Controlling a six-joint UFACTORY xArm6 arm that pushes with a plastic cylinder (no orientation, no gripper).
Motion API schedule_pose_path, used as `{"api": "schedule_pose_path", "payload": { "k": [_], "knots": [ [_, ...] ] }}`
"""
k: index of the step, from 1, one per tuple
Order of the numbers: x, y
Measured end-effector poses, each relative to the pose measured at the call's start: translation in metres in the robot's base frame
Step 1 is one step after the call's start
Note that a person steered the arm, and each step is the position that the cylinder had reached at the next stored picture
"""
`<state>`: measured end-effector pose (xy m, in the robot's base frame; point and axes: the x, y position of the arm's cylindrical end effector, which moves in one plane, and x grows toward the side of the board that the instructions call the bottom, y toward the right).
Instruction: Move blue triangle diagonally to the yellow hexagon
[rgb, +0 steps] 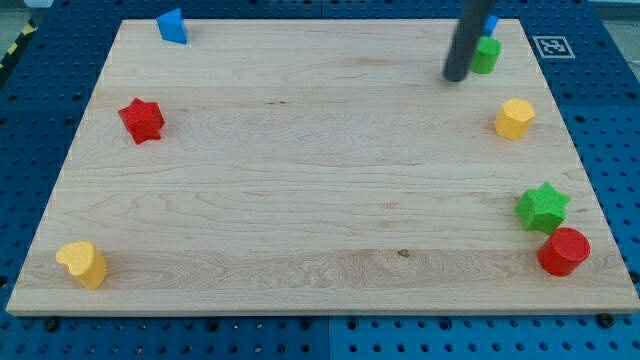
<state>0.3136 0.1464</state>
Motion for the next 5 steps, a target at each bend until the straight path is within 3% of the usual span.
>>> {"api": "schedule_pose_path", "payload": {
  "k": [3, 4, 5],
  "knots": [
    [0.0, -0.317],
    [-0.026, -0.401],
    [-0.086, -0.45]
  ]
}}
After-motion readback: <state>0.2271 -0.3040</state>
